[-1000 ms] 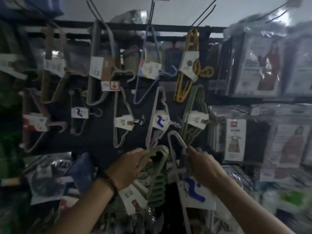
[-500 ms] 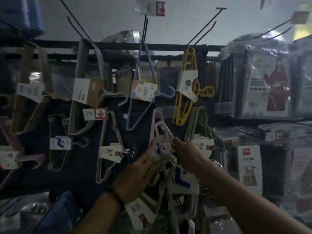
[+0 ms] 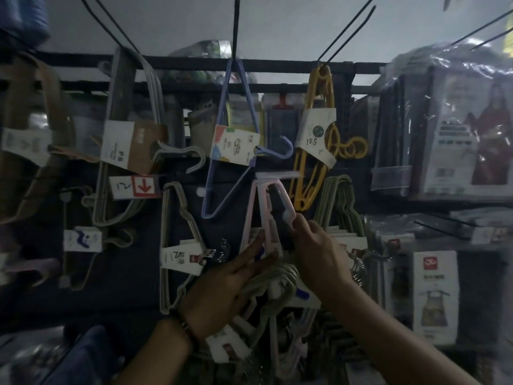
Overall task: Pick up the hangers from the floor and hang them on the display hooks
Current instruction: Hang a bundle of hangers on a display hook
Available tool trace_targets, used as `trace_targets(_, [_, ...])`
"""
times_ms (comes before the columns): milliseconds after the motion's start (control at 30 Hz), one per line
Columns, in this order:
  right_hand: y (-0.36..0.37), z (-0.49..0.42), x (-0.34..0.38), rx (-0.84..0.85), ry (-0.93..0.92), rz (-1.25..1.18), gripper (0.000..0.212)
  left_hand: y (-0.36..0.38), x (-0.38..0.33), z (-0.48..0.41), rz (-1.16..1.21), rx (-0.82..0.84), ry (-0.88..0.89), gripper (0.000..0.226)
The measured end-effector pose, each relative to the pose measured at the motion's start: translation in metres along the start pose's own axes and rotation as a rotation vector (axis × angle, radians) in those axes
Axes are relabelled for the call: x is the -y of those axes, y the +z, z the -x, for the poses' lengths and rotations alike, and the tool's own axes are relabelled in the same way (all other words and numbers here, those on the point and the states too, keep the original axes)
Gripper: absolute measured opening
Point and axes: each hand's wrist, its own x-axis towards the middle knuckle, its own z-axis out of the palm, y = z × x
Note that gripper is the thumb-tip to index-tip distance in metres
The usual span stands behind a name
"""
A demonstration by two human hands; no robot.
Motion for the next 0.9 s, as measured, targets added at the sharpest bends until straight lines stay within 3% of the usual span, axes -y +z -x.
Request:
trace_targets(200, [0.019, -0.002, 0.0, 0.003, 0.017, -0.033, 0.049, 0.004, 0.013, -0.006, 0.088, -0.016, -0.031, 0.065])
trace_targets(333, [0.044, -0.007, -0.005, 0.059, 0.054, -0.198, 0.051, 0.013, 0.003, -0.011, 0.175, -0.001, -0.096, 0.06])
trace_targets(467, [0.05, -0.035, 0.003, 0.132, 0.08, -0.158, 0.041, 0.016, 0.016, -0.016, 0.232, -0.049, -0.262, 0.056])
trace_targets(567, [0.053, -0.052, 0.006, 0.168, 0.178, -0.103, 0.021, 0.018, 0.024, -0.015, 0.242, -0.1, -0.304, 0.051])
trace_targets(667, [0.058, -0.06, 0.006, 0.227, 0.134, 0.011, 0.014, 0.022, 0.022, -0.014, 0.227, -0.135, -0.333, 0.036])
trace_targets(800, [0.066, -0.073, 0.0, 0.383, 0.066, 0.051, 0.024, 0.03, 0.026, -0.016, 0.201, -0.162, -0.434, 0.026])
trace_targets(900, [0.064, -0.079, -0.012, 0.46, -0.122, 0.145, 0.037, 0.039, 0.025, -0.023, 0.212, -0.2, -0.459, 0.021])
